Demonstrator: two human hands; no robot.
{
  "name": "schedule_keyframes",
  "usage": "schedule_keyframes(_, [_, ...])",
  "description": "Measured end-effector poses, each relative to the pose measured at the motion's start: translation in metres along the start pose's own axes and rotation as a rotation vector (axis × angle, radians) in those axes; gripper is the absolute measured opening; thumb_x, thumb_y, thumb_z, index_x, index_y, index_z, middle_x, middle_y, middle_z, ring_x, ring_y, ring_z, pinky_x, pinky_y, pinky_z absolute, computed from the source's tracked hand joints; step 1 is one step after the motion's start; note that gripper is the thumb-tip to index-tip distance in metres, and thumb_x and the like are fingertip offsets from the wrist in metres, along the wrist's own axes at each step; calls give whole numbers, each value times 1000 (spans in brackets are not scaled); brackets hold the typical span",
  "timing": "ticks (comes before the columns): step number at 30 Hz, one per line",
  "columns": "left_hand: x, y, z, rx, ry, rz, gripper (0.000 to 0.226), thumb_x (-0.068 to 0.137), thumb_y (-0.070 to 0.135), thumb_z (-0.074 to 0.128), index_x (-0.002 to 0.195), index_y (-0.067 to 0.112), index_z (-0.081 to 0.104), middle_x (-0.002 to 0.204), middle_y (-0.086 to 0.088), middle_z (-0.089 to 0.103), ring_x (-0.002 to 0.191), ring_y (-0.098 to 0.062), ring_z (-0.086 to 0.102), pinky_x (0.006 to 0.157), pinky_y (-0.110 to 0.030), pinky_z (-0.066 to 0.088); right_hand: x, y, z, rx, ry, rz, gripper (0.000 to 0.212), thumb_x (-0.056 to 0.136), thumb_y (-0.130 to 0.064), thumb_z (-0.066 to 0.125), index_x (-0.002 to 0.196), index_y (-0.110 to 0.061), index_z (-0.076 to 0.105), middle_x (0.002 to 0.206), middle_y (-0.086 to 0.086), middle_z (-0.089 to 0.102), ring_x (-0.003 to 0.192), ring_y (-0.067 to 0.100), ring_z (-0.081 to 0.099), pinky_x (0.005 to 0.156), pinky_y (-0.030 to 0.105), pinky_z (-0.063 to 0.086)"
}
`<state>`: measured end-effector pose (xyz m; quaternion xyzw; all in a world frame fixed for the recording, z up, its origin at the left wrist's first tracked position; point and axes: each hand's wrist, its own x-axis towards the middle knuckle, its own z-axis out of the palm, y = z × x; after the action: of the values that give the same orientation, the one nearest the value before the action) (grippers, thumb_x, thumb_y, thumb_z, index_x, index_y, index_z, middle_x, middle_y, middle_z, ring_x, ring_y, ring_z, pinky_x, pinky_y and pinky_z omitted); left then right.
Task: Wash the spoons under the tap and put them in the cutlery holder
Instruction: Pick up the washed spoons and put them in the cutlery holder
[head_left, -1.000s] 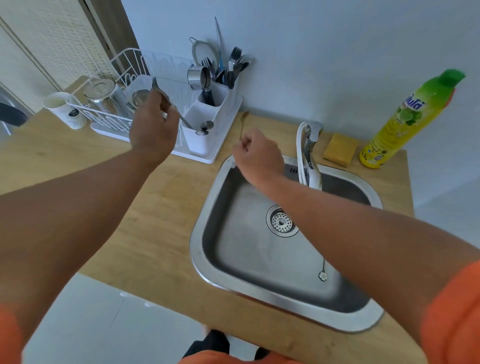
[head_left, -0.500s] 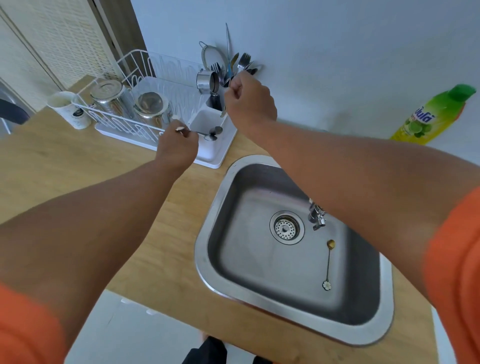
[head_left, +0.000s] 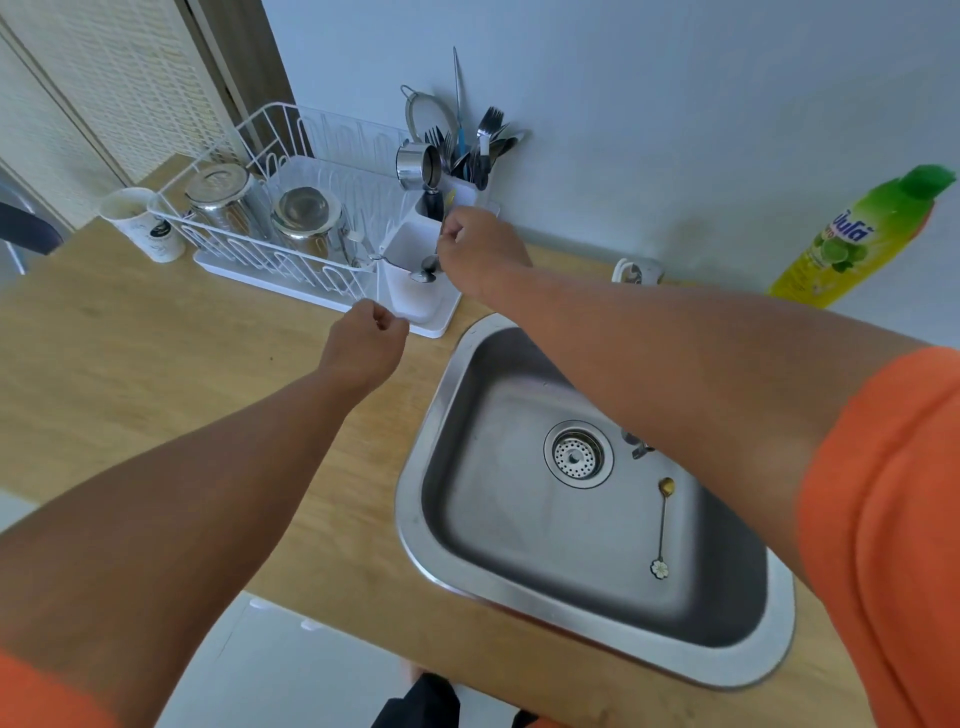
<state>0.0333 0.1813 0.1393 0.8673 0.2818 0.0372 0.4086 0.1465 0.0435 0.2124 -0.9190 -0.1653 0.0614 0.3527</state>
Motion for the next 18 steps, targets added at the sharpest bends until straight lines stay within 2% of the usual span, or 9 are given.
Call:
schedule_keyframes(3, [-6, -13, 6, 23, 2, 15, 15, 92, 39, 59, 88, 24, 57, 88, 5, 66, 75, -14, 62, 57, -30, 41, -5, -1, -4, -68, -106, 37, 17, 100, -15, 43, 92, -15, 58, 88, 1, 60, 79, 21, 55, 54, 27, 35])
schedule_keyframes(6, [-11, -24, 10, 62, -3, 49, 13, 93, 36, 62, 91, 24, 59, 89, 11, 63, 78, -4, 56, 59, -25, 36, -14, 4, -9, -47, -153, 109, 22, 96, -6, 44, 76, -13, 49, 85, 6, 55, 82, 24, 51, 54, 26, 35])
schedule_keyframes(9, [-14, -34, 11, 113, -25, 92, 10, 93, 33, 63, 96, 24, 60, 88, 15, 62, 82, -13, 61, 66, -30, 42, -34, 18, -8, -14, -170, 182, 28, 96, -7, 43, 70, -17, 42, 85, 7, 54, 82, 26, 50, 57, 29, 36])
schedule_keyframes(11, [-16, -41, 10, 147, -38, 140, 8, 94, 31, 64, 98, 26, 59, 88, 15, 63, 87, -17, 62, 76, -34, 46, -52, 33, 3, 8, -189, 206, 25, 97, -11, 42, 72, -16, 46, 81, 6, 56, 82, 28, 55, 61, 30, 39])
schedule_keyframes(12, [-17, -44, 11, 163, -48, 175, 7, 94, 29, 64, 99, 26, 60, 90, 13, 64, 89, -18, 63, 79, -36, 48, -63, 43, 9, 26, -208, 219, 21, 97, -13, 41, 78, -15, 51, 86, 7, 60, 85, 29, 57, 64, 31, 43])
schedule_keyframes(14, [-22, -50, 13, 196, -72, 259, 10, 94, 26, 64, 104, 23, 62, 98, 6, 67, 94, -20, 64, 84, -40, 53, -88, 66, 23, 62, -246, 252, 15, 93, -15, 42, 89, -16, 57, 100, 9, 69, 90, 29, 62, 71, 35, 51])
schedule_keyframes(18, [-36, -60, 19, 335, -101, 472, 27, 93, 13, 70, 119, 6, 67, 116, -13, 68, 110, -35, 62, 92, -53, 54, -141, 123, 45, 53, -286, 303, 18, 87, -18, 47, 94, -13, 63, 99, 6, 71, 92, 31, 65, 77, 37, 53])
